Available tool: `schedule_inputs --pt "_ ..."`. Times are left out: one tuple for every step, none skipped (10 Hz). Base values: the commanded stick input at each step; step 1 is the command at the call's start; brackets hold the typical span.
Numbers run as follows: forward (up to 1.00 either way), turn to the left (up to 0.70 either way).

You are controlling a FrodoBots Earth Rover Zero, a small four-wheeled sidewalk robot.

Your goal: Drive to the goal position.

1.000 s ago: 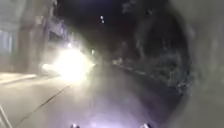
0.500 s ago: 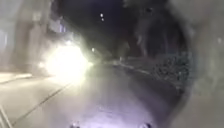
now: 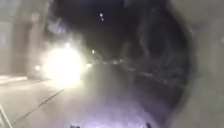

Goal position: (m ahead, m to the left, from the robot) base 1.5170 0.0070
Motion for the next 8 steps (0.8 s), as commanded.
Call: schedule_inputs --pt "0.70 0.00" --pt "0.70 0.00" --pt "0.70 0.00" --pt "0.70 0.00" --pt "0.70 0.00" --pt "0.70 0.00" --pt "0.70 0.00" --pt "0.70 0.00"
